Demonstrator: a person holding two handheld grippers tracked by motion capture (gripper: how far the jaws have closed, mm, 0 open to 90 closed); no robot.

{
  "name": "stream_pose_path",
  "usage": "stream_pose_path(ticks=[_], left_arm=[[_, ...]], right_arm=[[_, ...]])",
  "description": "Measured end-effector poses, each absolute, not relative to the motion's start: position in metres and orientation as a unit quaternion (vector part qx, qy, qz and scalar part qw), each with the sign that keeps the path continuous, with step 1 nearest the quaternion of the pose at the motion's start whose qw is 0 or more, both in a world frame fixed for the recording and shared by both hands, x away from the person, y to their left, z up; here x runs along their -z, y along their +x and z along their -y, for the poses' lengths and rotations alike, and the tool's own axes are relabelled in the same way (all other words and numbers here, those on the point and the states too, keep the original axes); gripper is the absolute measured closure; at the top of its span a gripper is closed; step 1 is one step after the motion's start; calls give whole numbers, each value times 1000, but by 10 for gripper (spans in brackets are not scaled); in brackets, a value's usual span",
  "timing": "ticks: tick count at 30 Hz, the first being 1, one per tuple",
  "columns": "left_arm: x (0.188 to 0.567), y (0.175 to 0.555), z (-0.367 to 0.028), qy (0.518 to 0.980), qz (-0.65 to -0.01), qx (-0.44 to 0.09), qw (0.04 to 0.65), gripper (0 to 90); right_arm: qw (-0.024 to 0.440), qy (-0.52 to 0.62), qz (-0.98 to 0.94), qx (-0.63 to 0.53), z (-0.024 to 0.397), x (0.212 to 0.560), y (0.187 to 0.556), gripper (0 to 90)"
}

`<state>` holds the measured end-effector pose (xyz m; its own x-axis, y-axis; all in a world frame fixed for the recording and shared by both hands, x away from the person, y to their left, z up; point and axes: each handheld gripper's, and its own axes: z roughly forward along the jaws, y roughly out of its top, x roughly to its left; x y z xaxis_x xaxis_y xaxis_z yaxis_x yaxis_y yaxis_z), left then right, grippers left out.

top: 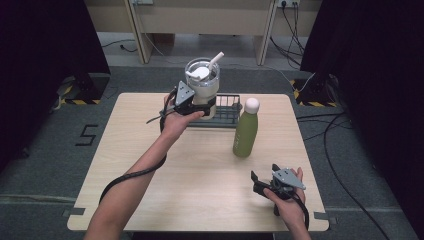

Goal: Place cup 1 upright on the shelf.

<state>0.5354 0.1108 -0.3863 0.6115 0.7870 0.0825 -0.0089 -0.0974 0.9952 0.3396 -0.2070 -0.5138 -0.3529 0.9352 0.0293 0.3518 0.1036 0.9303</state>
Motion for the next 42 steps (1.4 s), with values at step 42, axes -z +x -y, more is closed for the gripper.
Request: stream_pose_path(ticks=[42], left_arm=[[381, 591, -117, 642, -365, -361, 569, 93]], right_arm=[[306, 477, -676, -471, 207, 515, 340, 156]])
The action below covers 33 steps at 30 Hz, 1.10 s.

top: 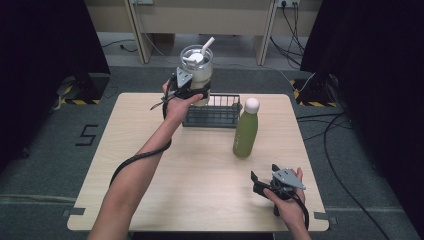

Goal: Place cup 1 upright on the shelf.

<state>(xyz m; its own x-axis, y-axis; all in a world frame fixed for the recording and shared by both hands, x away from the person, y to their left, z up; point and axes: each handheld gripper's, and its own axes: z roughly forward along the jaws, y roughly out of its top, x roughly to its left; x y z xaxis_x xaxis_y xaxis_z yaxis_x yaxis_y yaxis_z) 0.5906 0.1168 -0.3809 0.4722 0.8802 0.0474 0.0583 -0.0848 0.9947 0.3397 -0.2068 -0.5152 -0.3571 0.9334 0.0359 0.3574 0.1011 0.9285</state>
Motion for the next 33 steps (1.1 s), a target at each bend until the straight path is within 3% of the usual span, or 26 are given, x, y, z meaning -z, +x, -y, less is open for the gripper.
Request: stream_pose_path(ticks=[11, 33], left_arm=[[385, 599, -121, 655, -357, -384, 544, 93], [409, 605, -123, 651, -390, -363, 540, 93]], right_arm=[[308, 474, -678, -470, 207, 516, 340, 157], [304, 474, -680, -469, 206, 517, 341, 158]])
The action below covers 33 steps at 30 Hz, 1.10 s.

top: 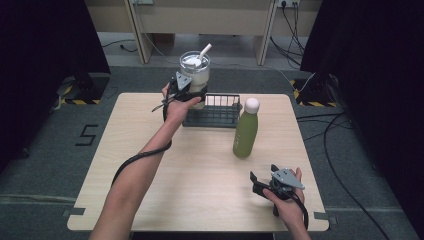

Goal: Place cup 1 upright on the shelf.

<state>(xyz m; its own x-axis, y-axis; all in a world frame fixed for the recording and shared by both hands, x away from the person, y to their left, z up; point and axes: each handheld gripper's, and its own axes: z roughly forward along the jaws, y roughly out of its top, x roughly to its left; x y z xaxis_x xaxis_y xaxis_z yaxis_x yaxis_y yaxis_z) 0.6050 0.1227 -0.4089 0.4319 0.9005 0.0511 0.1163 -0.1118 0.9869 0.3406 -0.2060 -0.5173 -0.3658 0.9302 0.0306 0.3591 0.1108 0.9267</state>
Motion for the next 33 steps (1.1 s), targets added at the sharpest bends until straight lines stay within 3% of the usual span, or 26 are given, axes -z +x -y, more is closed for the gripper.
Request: stream_pose_path(ticks=[33], left_arm=[[437, 610, -119, 658, -416, -340, 528, 92]], right_arm=[[305, 471, -683, -467, 205, 518, 341, 158]])
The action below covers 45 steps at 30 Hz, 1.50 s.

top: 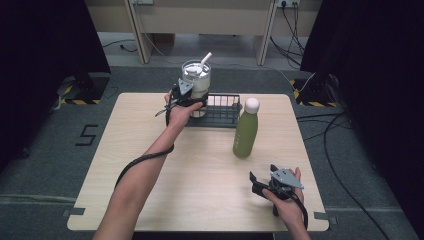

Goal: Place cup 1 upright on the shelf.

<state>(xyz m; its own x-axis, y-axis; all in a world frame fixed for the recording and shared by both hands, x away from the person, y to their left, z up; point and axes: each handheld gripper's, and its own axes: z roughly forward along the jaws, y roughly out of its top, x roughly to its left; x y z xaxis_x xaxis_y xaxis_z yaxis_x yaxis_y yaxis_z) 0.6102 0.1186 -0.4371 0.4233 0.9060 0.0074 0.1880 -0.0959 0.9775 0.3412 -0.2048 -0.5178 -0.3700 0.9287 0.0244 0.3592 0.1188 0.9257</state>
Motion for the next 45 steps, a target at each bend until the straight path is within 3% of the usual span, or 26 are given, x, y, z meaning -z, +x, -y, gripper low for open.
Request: stream_pose_path(ticks=[22, 28, 45], left_arm=[[438, 610, -125, 671, -403, -327, 530, 86], [431, 608, -125, 672, -395, -331, 532, 0], [425, 588, -132, 673, -378, -346, 533, 0]], right_arm=[[302, 468, -686, -468, 202, 518, 340, 156], [302, 466, -688, -468, 202, 518, 341, 154], [306, 467, -687, -465, 203, 517, 341, 154]])
